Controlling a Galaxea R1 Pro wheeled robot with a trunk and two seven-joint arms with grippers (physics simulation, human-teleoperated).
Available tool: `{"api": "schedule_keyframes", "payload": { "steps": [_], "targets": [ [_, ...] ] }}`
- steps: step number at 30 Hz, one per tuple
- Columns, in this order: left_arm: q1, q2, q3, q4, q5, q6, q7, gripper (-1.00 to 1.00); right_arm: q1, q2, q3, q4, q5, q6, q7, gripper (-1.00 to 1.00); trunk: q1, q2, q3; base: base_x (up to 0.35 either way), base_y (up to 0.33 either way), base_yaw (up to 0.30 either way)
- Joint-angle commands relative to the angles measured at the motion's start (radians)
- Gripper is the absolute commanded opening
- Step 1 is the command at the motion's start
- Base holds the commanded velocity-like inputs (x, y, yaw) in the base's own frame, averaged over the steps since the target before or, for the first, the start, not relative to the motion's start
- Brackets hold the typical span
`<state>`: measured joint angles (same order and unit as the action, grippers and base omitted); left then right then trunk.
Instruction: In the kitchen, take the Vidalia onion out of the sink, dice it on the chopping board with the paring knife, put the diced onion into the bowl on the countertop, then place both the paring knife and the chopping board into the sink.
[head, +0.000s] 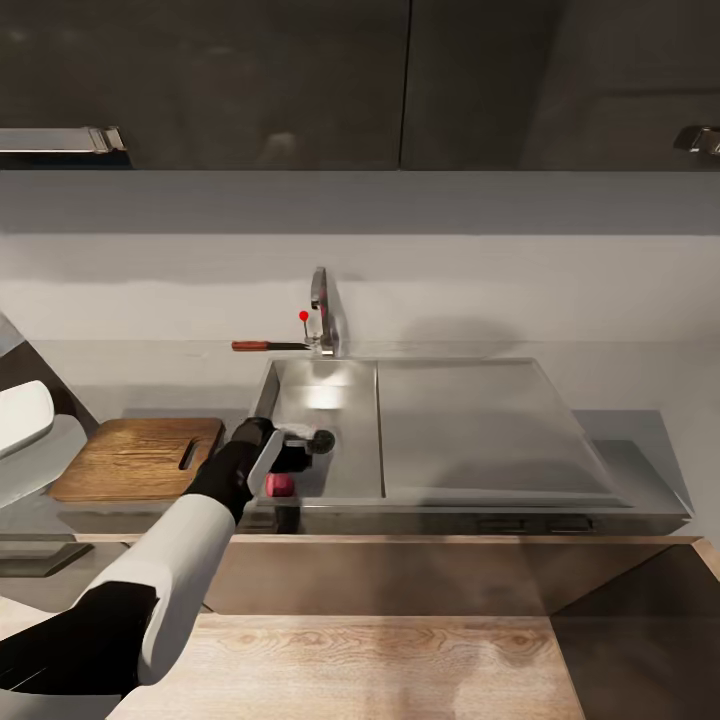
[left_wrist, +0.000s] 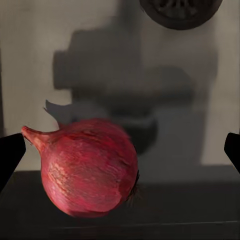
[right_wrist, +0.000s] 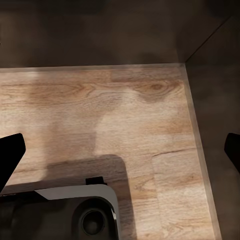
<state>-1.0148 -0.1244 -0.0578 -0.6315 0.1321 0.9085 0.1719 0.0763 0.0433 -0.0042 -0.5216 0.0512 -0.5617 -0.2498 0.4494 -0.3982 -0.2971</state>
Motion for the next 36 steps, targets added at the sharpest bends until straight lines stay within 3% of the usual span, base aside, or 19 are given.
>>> {"api": "schedule_keyframes", "payload": {
  "steps": [1,7,36],
  "targets": [
    [-0.001,0.001,-0.004,0.004,0.011,0.003,0.009,1.00,0.000,0.000,0.000,-0.002,0.006,0.001,-0.005,1.00,0.001,-0.002,-0.002,0.000,0.000,0.000],
    [-0.001,0.002,-0.002,0.042,0.010,0.001,0.009,1.00,0.000,0.000,0.000,-0.001,0.006,0.002,-0.005,1.00,0.001,-0.002,-0.002,0.000,0.000,0.000],
    [-0.001,0.023,0.000,0.039,0.009,0.001,0.009,1.00,0.000,-0.003,0.000,0.000,0.007,0.000,-0.005,1.00,0.001,-0.002,-0.002,0.000,0.000,0.000]
  ]
}}
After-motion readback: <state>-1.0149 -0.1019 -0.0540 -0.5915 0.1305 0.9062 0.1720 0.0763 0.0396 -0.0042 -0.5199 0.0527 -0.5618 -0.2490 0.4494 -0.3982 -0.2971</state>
